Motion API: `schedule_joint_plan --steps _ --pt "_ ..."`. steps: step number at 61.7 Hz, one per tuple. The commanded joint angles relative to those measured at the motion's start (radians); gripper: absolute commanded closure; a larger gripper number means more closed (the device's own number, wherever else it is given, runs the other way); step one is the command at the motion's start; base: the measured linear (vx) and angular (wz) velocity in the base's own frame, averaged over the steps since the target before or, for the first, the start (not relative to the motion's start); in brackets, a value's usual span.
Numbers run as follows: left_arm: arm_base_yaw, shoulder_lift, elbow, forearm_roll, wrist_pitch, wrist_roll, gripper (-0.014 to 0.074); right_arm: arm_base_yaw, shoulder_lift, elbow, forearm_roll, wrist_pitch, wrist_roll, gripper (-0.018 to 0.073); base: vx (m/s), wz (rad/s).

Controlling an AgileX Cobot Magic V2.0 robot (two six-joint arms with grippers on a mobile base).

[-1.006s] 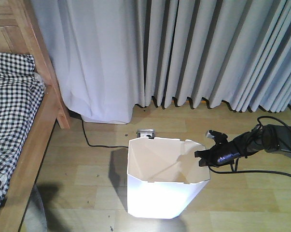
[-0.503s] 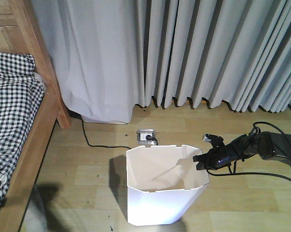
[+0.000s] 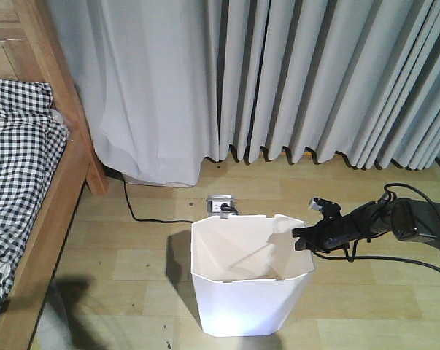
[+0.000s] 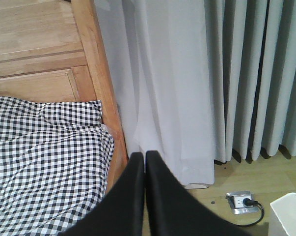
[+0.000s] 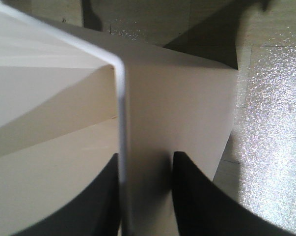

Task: Move trash bin to bedside with robot
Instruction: 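Lower the bin onto the floor beside the bed with the right gripper, then open the right gripper and release the bin rim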

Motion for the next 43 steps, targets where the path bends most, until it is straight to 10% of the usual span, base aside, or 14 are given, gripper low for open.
schedule_joint_plan --steps 1,43 --pt "-0.006 -0.009 0.028 -0.004 -0.074 -0.008 0.0602 -0.002 -0.073 -0.018 0.031 0.057 -0.005 0.0291 0.00 0.00" --pt "-0.006 -0.009 0.028 -0.004 -0.074 -0.008 0.0602 -0.005 -0.121 -0.017 -0.148 0.229 0.062 0.0261 0.00 0.00"
